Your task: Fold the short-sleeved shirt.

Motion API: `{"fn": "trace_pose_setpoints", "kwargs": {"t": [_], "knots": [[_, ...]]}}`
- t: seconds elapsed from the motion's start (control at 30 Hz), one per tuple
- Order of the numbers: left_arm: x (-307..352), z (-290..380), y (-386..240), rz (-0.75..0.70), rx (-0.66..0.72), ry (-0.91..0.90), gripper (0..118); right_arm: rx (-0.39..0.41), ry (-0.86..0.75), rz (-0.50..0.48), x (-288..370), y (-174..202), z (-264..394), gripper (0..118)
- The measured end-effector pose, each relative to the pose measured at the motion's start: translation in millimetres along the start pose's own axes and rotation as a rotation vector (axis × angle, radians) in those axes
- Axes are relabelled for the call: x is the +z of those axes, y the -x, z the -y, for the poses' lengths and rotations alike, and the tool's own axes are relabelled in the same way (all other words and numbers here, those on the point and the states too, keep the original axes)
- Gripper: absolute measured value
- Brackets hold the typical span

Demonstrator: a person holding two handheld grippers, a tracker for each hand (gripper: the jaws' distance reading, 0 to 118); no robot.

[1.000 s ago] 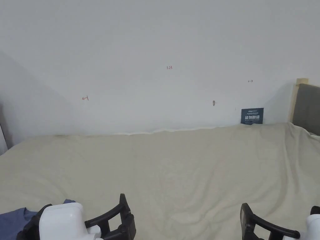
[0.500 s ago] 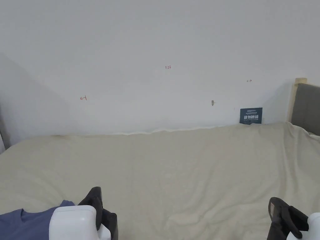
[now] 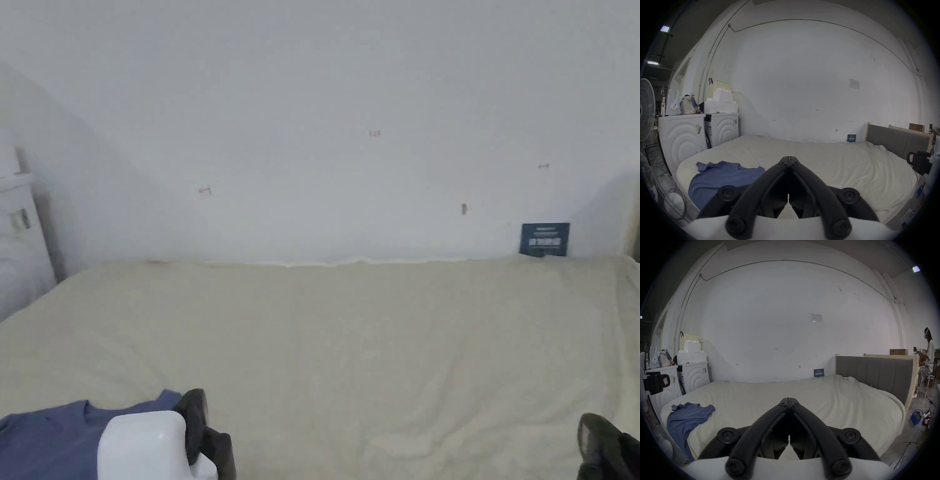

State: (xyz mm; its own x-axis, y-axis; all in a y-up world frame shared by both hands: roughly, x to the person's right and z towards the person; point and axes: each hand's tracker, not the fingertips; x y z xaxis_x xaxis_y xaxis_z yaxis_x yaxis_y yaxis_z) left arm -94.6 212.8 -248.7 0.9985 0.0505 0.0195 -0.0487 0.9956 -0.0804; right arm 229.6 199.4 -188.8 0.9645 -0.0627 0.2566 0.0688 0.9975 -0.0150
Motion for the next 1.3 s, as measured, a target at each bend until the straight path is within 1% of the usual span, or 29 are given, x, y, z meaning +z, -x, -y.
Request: {"fn": "trace_pose_setpoints", "kwargs": {"t": [0.07, 0.23, 0.3, 0.4, 0.5, 0.6, 0.67, 0.73, 0.77, 0.83, 0.9, 0.93, 0.97, 1.0, 1.03, 1.07, 1.13, 1.23, 1.3], "knots": [[11.5, -6.7, 24.3, -0.064, -0.008, 0.004, 0, -0.015, 0.008, -0.088, -14.2, 22.6, 1.0, 0], [45.9, -13.9, 103.3, -0.292, -0.062, 0.004, 0, -0.022, 0.022, -0.336, -37.9, 102.7, 7.1, 0], [57.0, -12.5, 127.0, -0.361, -0.032, 0.018, 0, -0.019, 0.045, -0.422, -41.2, 127.4, 13.9, 0], [68.3, -7.4, 150.8, -0.418, 0.043, 0.027, 0, 0.021, 0.07, -0.485, -40.7, 149.5, 18.0, 0], [69.7, -3.8, 158.7, -0.431, 0.039, 0.042, 0, 0.047, 0.061, -0.5, -44.7, 150.9, 24.6, 0], [61.8, -5.9, 163.4, -0.432, 0.014, 0.043, 0, 0.07, 0.089, -0.477, -53.5, 144.7, 27.8, 0], [43.9, -14.4, 171.6, -0.387, -0.024, 0.057, 0, 0.071, 0.115, -0.469, -56.9, 137.8, 27.9, 0], [5.5, -26.2, 183.6, -0.352, -0.082, 0.164, 0, 0.082, 0.137, -0.458, -59.8, 130.9, 29.3, 0], [-21.6, -29.6, 192.8, -0.295, -0.09, 0.256, 0, 0.094, 0.151, -0.443, -59.6, 127.1, 30.3, 0], [-77.6, -23.4, 213.5, -0.138, -0.035, 0.451, 0, 0.116, 0.18, -0.425, -61.6, 120.5, 32.4, 0], [-144.6, -0.1, 240.4, -0.028, 0.084, 0.7, 1, 0.131, 0.209, -0.403, -63.1, 114.5, 35.5, 0], [-169.0, 16.5, 250.9, 0.021, 0.148, 0.791, 16, 0.135, 0.224, -0.395, -64.3, 112.0, 37.1, 0], [-193.1, 33.7, 263.2, 0.05, 0.197, 0.877, 63, 0.137, 0.242, -0.388, -66.7, 109.4, 39.1, 0], [-213.2, 50.8, 271.8, 0.036, 0.235, 0.961, 98, 0.137, 0.262, -0.382, -68.5, 107.3, 41.2, 0], [-229.7, 64.9, 276.8, -0.006, 0.238, 1.021, 115, 0.14, 0.28, -0.374, -70.2, 105.7, 43.2, 0], [-243.8, 79.7, 281.9, -0.038, 0.243, 1.07, 116, 0.146, 0.298, -0.366, -73.0, 103.6, 46.5, 0], [-263.8, 97.8, 287.8, -0.033, 0.218, 1.067, 116, 0.164, 0.33, -0.356, -78.5, 100.3, 51.2, 0], [-289.3, 115.7, 283.1, -0.114, 0.087, 1.077, 116, 0.185, 0.363, -0.344, -85.2, 98.8, 55.9, 0], [-299.0, 129.9, 277.9, -0.106, 0.044, 1.072, 116, 0.177, 0.386, -0.351, -90.9, 98.6, 57.7, 0]]}}
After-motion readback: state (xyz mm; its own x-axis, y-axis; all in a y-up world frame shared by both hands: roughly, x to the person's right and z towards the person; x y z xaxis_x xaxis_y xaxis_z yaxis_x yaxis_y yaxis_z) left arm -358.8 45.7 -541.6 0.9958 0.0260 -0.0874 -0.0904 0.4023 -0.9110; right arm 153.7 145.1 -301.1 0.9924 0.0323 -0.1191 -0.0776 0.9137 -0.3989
